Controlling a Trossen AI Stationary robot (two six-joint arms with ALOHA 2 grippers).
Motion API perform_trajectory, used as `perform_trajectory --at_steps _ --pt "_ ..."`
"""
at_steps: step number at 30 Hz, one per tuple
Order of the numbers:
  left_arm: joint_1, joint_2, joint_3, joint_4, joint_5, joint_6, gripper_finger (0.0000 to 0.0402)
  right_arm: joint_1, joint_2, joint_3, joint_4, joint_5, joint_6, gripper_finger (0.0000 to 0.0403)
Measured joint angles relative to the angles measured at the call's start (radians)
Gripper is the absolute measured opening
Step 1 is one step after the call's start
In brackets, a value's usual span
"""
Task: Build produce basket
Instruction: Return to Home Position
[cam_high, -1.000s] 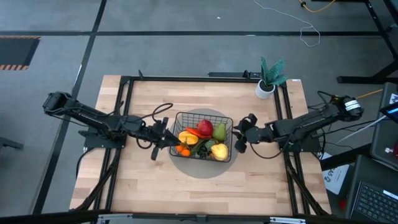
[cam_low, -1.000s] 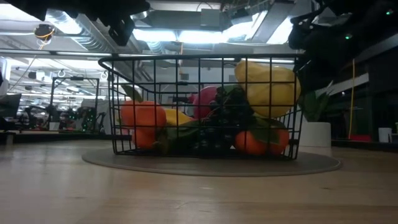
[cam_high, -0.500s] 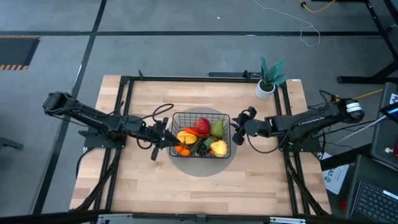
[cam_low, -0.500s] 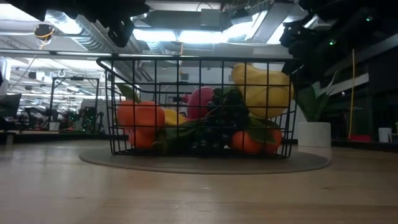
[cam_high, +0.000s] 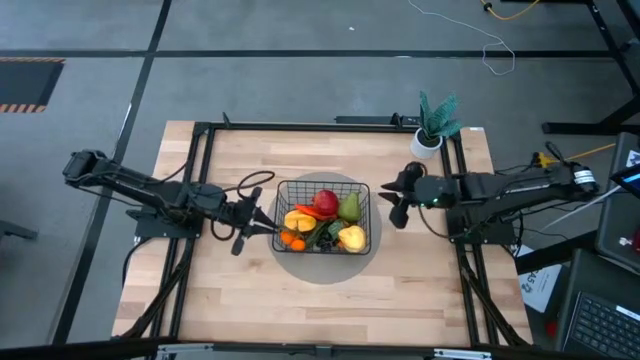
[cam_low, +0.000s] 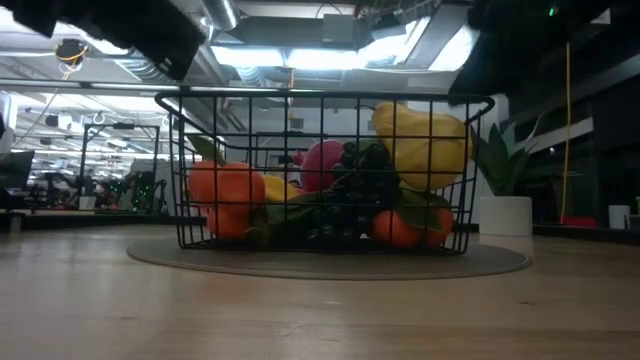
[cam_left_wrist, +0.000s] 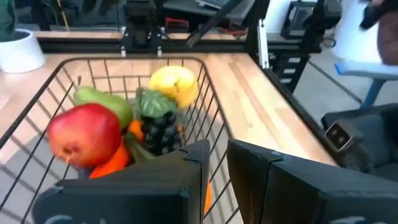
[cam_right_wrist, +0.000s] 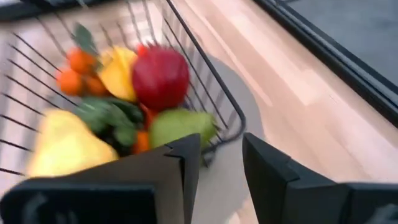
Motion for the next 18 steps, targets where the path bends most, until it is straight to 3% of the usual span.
perform_trajectory --at_steps 4,13,18 --pt "0.033 -0.044 -0.090 0.051 -0.001 0.026 0.0046 0.000 -0.067 0.018 -0.006 -0.054 -0.008 0.0110" --pt "0.158 -0.170 -0.368 0.416 0.045 -0.052 0.0046 0.000 -0.158 0.018 -0.033 -0.056 -0.023 0.0110" --pt "0.191 -0.201 -0.431 0.520 0.045 -0.049 0.0046 0.000 -0.159 0.018 -0.039 -0.055 -0.023 0.0110"
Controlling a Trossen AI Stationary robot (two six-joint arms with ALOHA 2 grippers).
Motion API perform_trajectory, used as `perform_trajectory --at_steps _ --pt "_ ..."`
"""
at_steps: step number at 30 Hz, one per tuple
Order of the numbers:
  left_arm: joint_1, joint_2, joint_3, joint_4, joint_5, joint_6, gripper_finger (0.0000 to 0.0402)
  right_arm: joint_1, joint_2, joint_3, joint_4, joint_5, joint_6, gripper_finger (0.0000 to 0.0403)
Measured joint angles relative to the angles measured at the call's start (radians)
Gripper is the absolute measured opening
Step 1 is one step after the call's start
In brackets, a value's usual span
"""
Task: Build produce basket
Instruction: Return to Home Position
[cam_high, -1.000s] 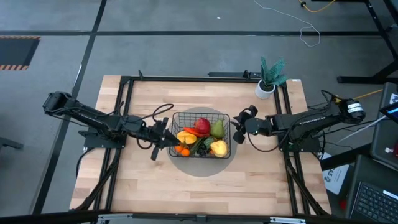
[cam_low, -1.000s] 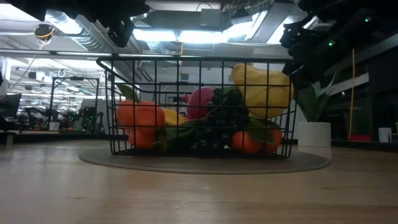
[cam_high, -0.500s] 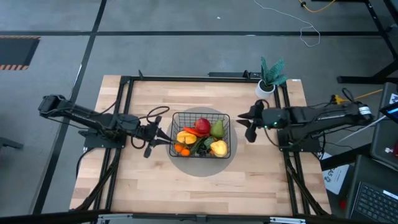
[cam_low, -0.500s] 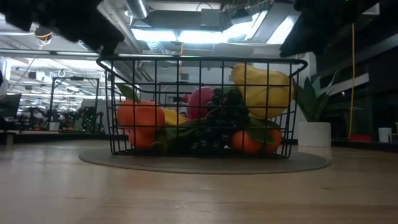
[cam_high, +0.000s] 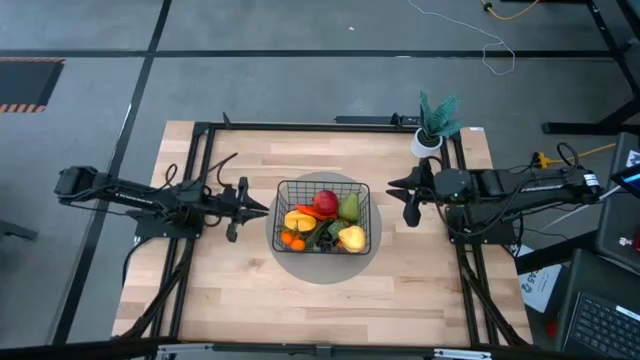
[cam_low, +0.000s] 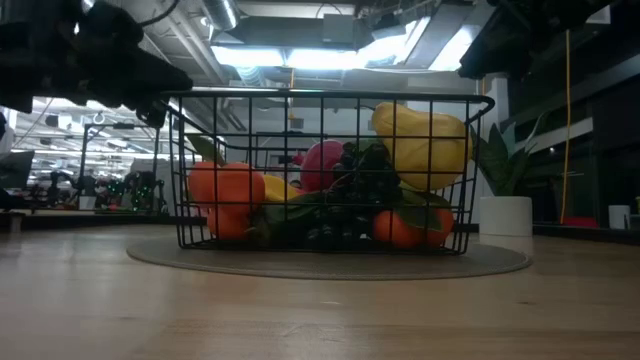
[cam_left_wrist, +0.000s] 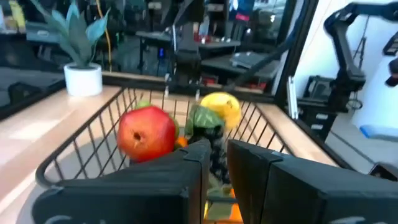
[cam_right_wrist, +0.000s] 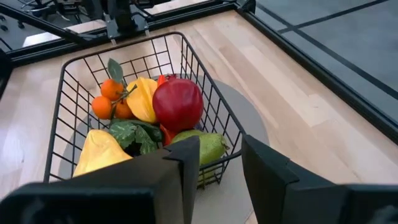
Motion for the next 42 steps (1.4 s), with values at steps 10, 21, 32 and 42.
perform_trajectory --at_steps 10,21,32,42 --pt "0.033 -0.031 -0.001 -0.062 0.106 0.003 0.0046 0.000 0.003 0.000 -0.031 0.001 0.000 0.0110" --pt "0.063 -0.210 -0.001 -0.327 0.068 -0.005 0.0046 0.000 0.003 0.000 -0.069 0.001 0.003 0.0110" --pt "0.062 -0.398 -0.001 -0.557 0.081 -0.001 0.0046 0.000 0.003 0.000 -0.068 0.001 0.004 0.0110" --pt "0.062 -0.581 0.022 -0.753 0.075 0.002 0.0046 0.000 0.003 -0.001 -0.068 0.001 0.004 0.0110"
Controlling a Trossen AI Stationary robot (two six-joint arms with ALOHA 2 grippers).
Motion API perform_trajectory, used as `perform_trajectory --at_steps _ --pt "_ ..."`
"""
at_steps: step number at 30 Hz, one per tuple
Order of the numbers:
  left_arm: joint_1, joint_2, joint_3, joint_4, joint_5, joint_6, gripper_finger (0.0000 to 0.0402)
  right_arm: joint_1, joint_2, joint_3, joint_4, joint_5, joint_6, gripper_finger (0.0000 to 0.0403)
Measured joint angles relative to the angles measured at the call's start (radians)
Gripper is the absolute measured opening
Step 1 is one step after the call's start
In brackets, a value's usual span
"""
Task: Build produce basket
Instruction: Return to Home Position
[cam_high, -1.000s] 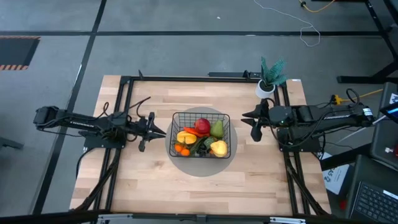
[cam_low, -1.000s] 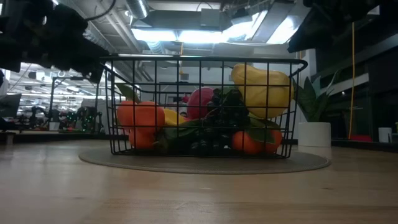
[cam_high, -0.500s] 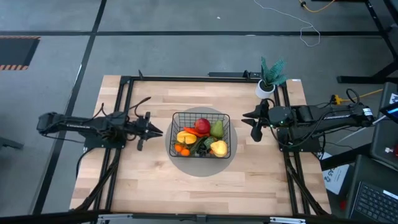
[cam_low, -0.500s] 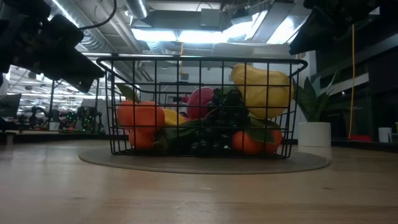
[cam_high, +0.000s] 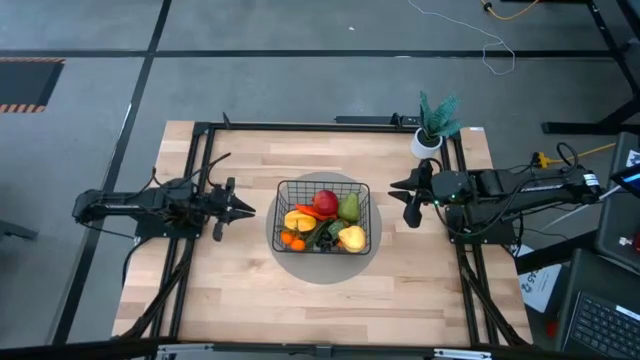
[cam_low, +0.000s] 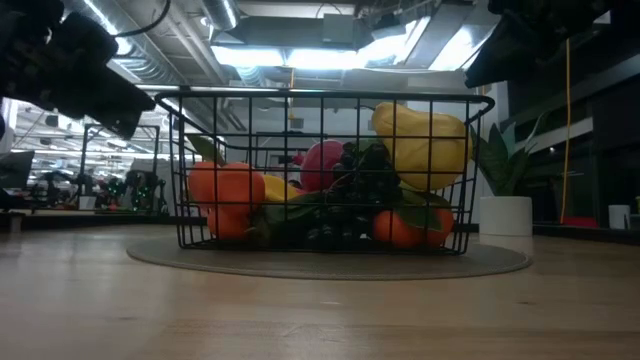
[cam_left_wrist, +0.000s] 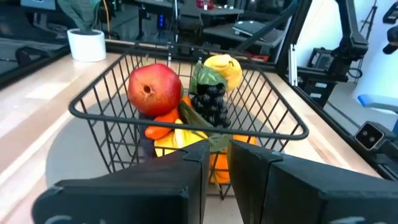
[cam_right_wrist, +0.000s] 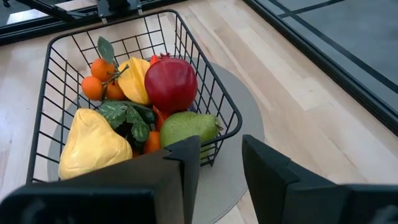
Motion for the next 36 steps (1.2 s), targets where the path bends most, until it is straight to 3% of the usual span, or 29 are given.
perform_trajectory --at_steps 10,26,33,36 --pt "0.000 -0.063 0.021 -0.069 -0.003 0.105 0.0046 0.000 0.000 0.000 -0.020 0.000 -0.002 0.0110" --pt "-0.005 -0.063 0.021 -0.069 -0.002 0.079 0.0046 0.000 0.000 -0.008 -0.019 -0.002 -0.020 0.0110" --pt "-0.005 -0.063 0.020 -0.069 -0.003 0.079 0.0046 0.000 -0.010 -0.125 0.031 -0.063 -0.084 0.0110" --pt "-0.005 -0.062 0.020 -0.069 -0.003 0.079 0.0046 0.000 -0.046 -0.226 0.172 -0.141 -0.115 0.0110"
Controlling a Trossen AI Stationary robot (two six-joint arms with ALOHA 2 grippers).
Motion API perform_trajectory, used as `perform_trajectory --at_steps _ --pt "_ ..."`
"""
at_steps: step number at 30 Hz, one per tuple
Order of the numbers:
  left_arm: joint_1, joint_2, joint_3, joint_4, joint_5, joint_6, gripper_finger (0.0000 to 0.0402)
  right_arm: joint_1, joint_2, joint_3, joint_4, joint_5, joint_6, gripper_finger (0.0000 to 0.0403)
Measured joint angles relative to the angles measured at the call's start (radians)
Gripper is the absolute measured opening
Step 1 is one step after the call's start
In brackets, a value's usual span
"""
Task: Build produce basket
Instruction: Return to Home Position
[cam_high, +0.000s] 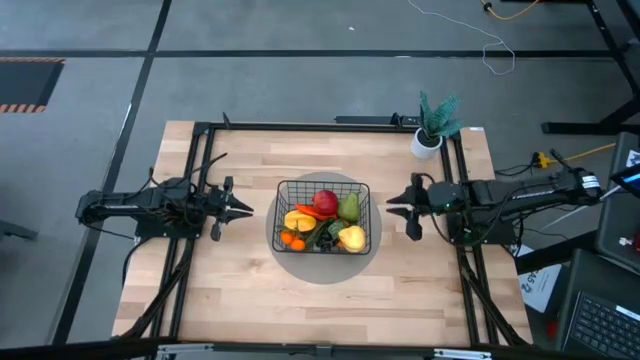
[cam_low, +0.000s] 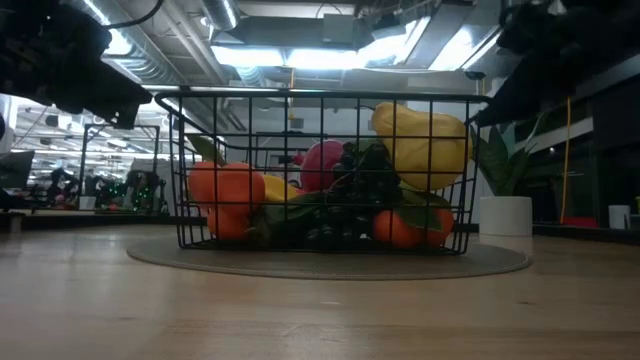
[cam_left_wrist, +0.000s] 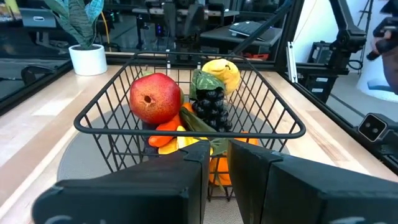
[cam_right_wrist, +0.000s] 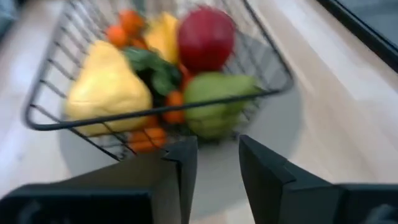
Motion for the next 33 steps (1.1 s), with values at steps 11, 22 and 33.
perform_trajectory --at_steps 11,22,33 --pt "0.000 0.000 0.000 0.000 0.000 0.000 0.0046 0.000 -0.353 -0.382 0.426 -0.124 -0.136 0.0110" --pt "0.000 0.000 0.000 0.001 0.000 0.000 0.0046 0.008 -0.685 -0.405 0.212 -0.137 -0.225 0.0110" --pt "0.000 0.000 -0.001 0.004 0.000 -0.001 0.0046 0.009 -0.744 -0.431 0.274 -0.095 -0.229 0.0110"
